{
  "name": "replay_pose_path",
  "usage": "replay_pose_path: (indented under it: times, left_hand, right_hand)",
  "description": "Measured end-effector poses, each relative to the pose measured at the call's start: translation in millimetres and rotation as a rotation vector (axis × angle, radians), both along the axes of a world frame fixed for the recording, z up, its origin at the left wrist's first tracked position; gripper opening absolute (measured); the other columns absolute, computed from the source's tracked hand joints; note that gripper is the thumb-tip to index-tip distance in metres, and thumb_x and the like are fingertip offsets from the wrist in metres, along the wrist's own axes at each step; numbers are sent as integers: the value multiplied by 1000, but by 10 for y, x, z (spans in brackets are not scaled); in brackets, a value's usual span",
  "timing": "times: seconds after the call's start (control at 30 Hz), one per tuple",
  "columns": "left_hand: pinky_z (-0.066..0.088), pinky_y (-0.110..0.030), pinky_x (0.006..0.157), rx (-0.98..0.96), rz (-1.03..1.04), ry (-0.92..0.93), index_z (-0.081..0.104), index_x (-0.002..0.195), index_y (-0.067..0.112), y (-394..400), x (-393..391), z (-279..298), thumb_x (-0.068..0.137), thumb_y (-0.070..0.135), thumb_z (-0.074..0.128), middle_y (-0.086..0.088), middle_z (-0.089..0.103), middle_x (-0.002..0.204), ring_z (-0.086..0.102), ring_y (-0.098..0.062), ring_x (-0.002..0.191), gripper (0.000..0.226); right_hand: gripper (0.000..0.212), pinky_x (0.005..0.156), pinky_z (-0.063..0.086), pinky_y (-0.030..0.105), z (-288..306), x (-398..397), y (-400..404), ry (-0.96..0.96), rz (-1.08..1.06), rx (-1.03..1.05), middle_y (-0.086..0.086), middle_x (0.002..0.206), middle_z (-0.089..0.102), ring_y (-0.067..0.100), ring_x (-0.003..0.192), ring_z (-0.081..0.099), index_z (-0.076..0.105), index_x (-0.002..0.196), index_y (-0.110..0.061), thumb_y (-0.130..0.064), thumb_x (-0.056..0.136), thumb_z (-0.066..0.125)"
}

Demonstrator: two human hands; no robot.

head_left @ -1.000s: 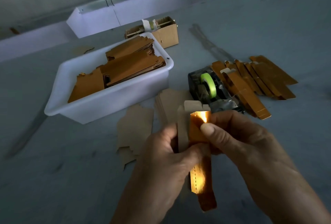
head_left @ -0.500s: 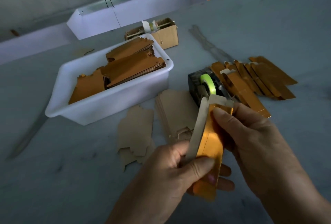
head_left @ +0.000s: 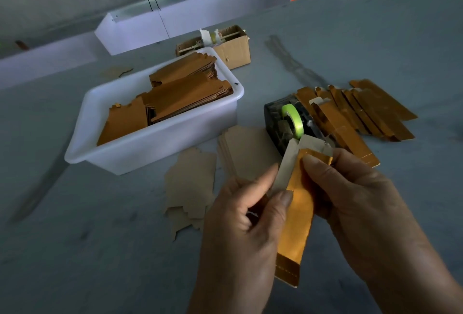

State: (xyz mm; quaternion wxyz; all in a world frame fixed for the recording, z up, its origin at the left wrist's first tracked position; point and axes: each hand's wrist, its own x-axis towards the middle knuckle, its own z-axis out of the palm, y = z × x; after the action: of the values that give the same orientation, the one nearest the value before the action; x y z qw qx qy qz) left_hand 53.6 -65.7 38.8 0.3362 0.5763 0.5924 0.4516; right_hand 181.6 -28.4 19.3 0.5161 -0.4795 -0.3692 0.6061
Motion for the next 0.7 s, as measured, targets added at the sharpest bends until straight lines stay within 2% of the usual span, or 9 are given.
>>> replay_pose_path:
  times: [0.13, 0.2, 0.23, 0.3, 0.33, 0.4, 0.53, 0.63, 0.7]
  left_hand:
    - [40, 1, 69, 221, 66, 220, 66, 112, 39, 7, 39, -58, 81, 19, 72, 14, 53, 80, 55, 10, 89, 37]
    - [36, 5, 69, 328, 83, 356, 69, 113, 29, 16, 44, -81, 84, 15, 71, 17, 49, 81, 53, 13, 86, 32]
    - [37, 4, 69, 356, 82, 429, 70, 113, 26, 21, 43, -86, 84, 16, 69, 15, 49, 80, 53, 10, 82, 31]
    - [44, -7, 65, 390, 51, 565, 72, 114, 22, 15, 38, -97, 83, 11, 68, 8, 51, 79, 54, -1, 75, 33]
    - [49, -17, 61, 407, 30, 644, 71, 115, 19, 4, 38, -100, 83, 9, 68, 2, 53, 80, 55, -8, 74, 34]
    - [47, -22, 57, 444, -5, 788, 68, 120, 16, -22, 52, -77, 82, 10, 58, -1, 53, 85, 52, -14, 76, 40]
    - [47, -24, 54, 437, -41, 923, 60, 131, 14, -49, 57, -69, 85, 17, 46, 3, 38, 94, 49, -15, 77, 48]
    - [43, -24, 52, 359, -69, 1018, 63, 127, 13, -68, 74, -79, 85, 18, 44, 1, 48, 90, 53, -15, 72, 46]
    - [34, -14, 50, 245, -108, 953, 71, 115, 18, -69, 99, -87, 90, 25, 56, 7, 48, 84, 52, -8, 65, 30]
  right_hand:
    - [29, 66, 51, 34, 12, 1, -15, 48, 24, -3, 7, 71, 69, 16, 64, 67, 68, 92, -14, -33, 73, 57]
    - [29, 64, 52, 33, 16, 3, -22, 68, 35, -3, 9, 72, 70, 17, 64, 68, 68, 92, -14, -32, 72, 58]
    - [29, 63, 53, 31, 16, 1, -24, 78, 43, 0, 9, 73, 70, 18, 65, 68, 68, 93, -14, -32, 72, 58]
    - [24, 62, 54, 31, 17, 1, -30, 99, 48, 10, 9, 74, 70, 19, 66, 68, 71, 88, -18, -31, 72, 59]
    - [19, 63, 54, 32, 23, 2, -32, 115, 50, 15, 9, 74, 69, 20, 67, 67, 72, 82, -20, -31, 73, 60]
    - [14, 67, 55, 36, 38, 12, -34, 141, 72, 15, 13, 77, 69, 25, 72, 68, 72, 74, -22, -30, 75, 60]
    - [17, 61, 55, 27, 43, 51, -45, 228, 116, -16, 8, 73, 70, 19, 68, 69, 72, 70, -23, -26, 78, 57]
    - [19, 61, 55, 26, 66, 58, -76, 240, 142, -25, 9, 74, 71, 19, 69, 70, 71, 71, -20, -30, 78, 57]
    - [22, 62, 56, 27, 90, 36, -92, 179, 148, -9, 9, 76, 72, 21, 71, 71, 71, 75, -18, -39, 68, 64]
